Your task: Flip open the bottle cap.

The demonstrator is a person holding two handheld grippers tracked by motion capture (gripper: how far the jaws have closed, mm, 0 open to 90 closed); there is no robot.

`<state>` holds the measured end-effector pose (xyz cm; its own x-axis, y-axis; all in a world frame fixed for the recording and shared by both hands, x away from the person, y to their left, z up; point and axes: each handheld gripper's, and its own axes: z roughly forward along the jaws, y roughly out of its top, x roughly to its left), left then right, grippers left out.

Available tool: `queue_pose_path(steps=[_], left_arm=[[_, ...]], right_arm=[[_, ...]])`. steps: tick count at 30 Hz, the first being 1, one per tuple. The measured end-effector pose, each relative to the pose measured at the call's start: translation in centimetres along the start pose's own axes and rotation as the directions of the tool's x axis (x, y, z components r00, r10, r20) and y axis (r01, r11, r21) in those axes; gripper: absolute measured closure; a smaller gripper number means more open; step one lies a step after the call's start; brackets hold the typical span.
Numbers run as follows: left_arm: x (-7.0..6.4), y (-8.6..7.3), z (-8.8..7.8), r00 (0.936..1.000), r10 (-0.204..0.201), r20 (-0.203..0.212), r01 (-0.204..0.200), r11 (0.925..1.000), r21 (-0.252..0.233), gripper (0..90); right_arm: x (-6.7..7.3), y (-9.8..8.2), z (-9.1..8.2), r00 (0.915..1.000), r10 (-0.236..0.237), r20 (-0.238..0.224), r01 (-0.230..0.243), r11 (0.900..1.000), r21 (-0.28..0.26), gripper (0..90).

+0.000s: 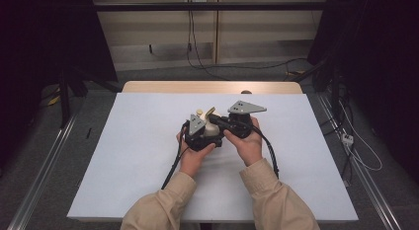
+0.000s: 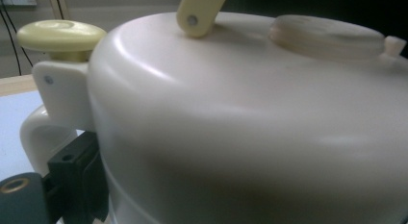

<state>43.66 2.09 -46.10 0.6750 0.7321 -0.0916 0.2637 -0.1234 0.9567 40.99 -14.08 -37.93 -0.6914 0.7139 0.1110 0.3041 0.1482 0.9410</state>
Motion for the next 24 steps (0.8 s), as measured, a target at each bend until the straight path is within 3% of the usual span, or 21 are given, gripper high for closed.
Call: queue_pose_path(steps=[24], left_arm=[[0.00, 0.01, 0.01, 1.0000, 0.002, -0.001, -0.002, 1.0000, 0.002, 5.8]], right_arm=[[-0.34, 0.03, 0.61, 1.0000, 0.004, 0.004, -0.004, 1.000, -0.002, 90.0]])
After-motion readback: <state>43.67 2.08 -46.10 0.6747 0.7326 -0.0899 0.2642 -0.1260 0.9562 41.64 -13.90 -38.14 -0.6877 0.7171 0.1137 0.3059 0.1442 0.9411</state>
